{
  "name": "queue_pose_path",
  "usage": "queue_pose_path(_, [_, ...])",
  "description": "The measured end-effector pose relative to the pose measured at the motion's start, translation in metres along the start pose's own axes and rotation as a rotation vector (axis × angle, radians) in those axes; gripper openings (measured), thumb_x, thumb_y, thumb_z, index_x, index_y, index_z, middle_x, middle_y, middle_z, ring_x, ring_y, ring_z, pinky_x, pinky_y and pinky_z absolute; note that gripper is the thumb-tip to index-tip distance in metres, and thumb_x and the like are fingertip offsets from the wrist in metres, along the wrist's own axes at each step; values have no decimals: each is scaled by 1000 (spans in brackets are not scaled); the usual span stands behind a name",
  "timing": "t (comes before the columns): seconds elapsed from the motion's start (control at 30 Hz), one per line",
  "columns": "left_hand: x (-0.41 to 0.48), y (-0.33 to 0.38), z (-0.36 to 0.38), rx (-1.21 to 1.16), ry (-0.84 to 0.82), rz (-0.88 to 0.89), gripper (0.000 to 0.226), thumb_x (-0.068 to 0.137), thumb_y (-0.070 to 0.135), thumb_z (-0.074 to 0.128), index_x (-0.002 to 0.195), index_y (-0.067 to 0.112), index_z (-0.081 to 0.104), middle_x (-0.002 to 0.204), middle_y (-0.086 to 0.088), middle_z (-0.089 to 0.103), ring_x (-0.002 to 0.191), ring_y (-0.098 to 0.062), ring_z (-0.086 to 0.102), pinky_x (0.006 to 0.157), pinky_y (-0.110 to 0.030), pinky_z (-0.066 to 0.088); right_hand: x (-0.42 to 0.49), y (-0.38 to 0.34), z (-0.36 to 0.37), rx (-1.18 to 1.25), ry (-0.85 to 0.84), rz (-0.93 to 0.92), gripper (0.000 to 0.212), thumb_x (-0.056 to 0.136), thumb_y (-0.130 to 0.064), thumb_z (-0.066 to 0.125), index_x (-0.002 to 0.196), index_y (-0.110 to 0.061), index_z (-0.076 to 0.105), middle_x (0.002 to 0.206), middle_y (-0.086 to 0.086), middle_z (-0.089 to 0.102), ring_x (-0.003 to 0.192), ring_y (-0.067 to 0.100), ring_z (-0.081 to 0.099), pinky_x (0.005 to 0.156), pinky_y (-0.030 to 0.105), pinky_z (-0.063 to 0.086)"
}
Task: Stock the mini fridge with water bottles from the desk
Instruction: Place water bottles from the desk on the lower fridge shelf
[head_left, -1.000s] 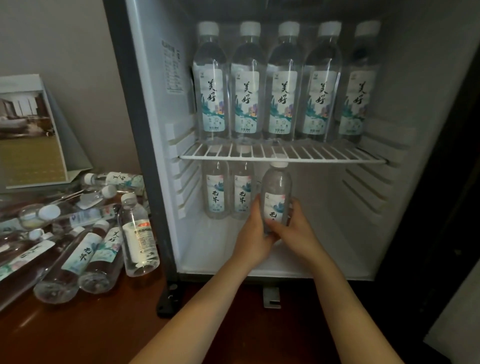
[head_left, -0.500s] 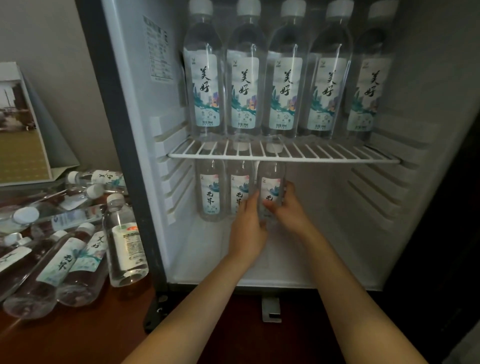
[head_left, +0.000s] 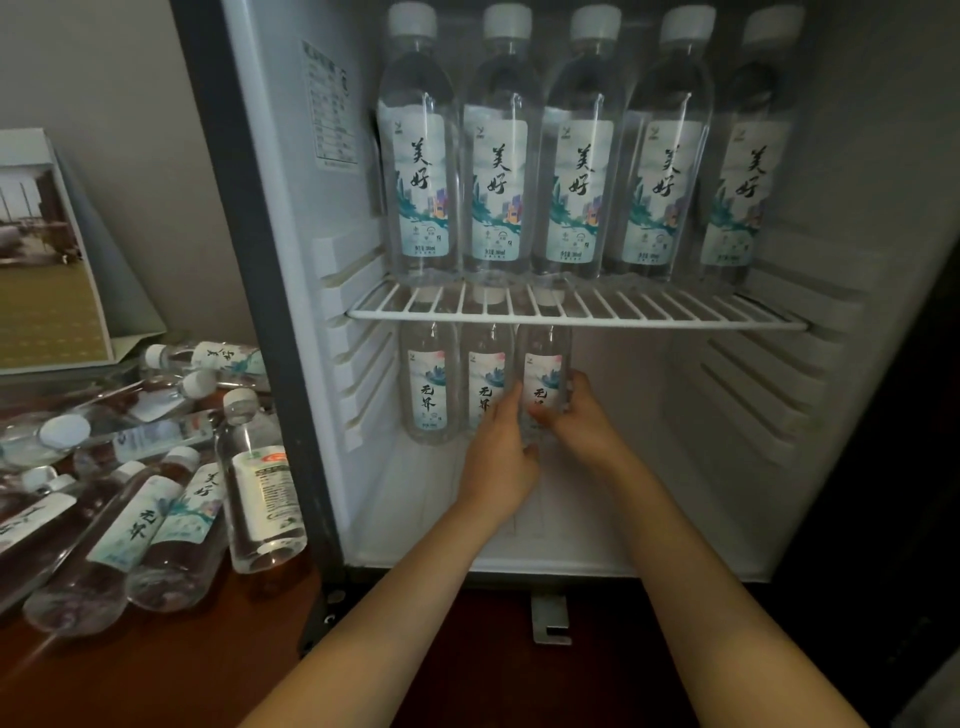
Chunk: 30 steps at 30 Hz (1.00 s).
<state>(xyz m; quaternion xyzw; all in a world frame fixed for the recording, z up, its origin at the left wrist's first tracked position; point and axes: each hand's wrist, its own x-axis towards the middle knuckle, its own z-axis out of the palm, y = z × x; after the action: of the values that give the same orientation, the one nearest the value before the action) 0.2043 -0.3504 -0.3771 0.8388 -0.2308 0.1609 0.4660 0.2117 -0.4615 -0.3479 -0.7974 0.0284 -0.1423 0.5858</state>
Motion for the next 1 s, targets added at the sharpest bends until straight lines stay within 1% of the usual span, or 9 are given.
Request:
queue_pose_path(0.1, [-11, 2, -11, -5, 33, 8, 62, 85, -1, 57, 141, 13, 34, 137, -6, 47, 120, -19, 50, 99, -29, 43, -11, -2, 1, -19, 66, 95, 75, 81, 5, 64, 142, -3, 23, 113, 2, 48, 108, 20, 53, 88, 26, 43])
queue_pose_path(0.17, [-22, 2, -22, -5, 85, 16, 52, 86, 1, 56, 135, 14, 43, 123, -3, 56, 106, -14, 56, 90, -24, 47, -21, -3, 0, -63, 155, 128, 79, 80, 1, 66, 144, -4, 20, 122, 10, 48, 117, 25, 50, 86, 23, 38])
queue_pose_path(0.23, [-37, 0, -34, 0, 140, 46, 43, 87, 2, 55, 127, 15, 50, 106, 3, 59, 92, -8, 57, 80, -12, 45, -30, -4, 1, -107, 206, 143, 69, 81, -3, 64, 140, -5, 29, 128, 15, 51, 117, 29, 52, 83, 23, 38])
queue_pose_path(0.33, [-67, -5, -54, 68, 196, 168, 30, 86, -1, 56, 112, 13, 61, 96, 5, 61, 83, 1, 55, 71, -1, 40, -48, -13, 9, -208, 182, 121, 40, 85, -7, 58, 124, -7, 50, 117, 14, 60, 105, 28, 58, 78, 26, 43])
queue_pose_path(0.47, [-108, -19, -82, 189, 230, 304, 19, 85, 11, 49, 96, 12, 65, 87, 5, 60, 76, -1, 54, 64, -6, 42, -79, -33, 30, -231, 14, 77, 15, 89, -8, 52, 98, -13, 64, 96, 8, 66, 88, 23, 61, 79, 33, 48])
queue_pose_path(0.6, [-141, -31, -118, 256, 309, 246, 21, 83, 15, 45, 89, 11, 65, 80, 8, 55, 66, 2, 46, 61, -5, 37, -119, -65, 59, -161, -343, 90, 16, 95, -10, 48, 87, -11, 61, 72, 1, 62, 62, 11, 57, 58, 19, 47])
queue_pose_path(0.77, [-167, -53, -168, 318, 365, 63, 19, 83, 10, 49, 93, 13, 65, 86, 3, 59, 73, -6, 53, 62, -12, 38, -150, -79, 108, -156, -587, 87, 18, 95, -16, 50, 80, -16, 60, 73, -1, 64, 63, 9, 57, 59, 16, 46])
queue_pose_path(0.87, [-175, -64, -193, 409, 356, -116, 25, 86, 5, 53, 108, 13, 60, 105, 1, 56, 93, -13, 57, 69, -20, 42, -161, -84, 139, -195, -668, 77, 15, 93, -19, 54, 79, -20, 60, 77, -2, 65, 67, 10, 57, 65, 20, 47])
queue_pose_path(1.0, [-177, -79, -222, 609, 333, -320, 39, 91, 17, 51, 129, 13, 47, 132, -3, 45, 125, -21, 41, 98, -30, 38, -166, -86, 177, -222, -652, 65, 8, 90, -22, 57, 91, -22, 65, 96, 4, 66, 83, 14, 60, 81, 30, 51])
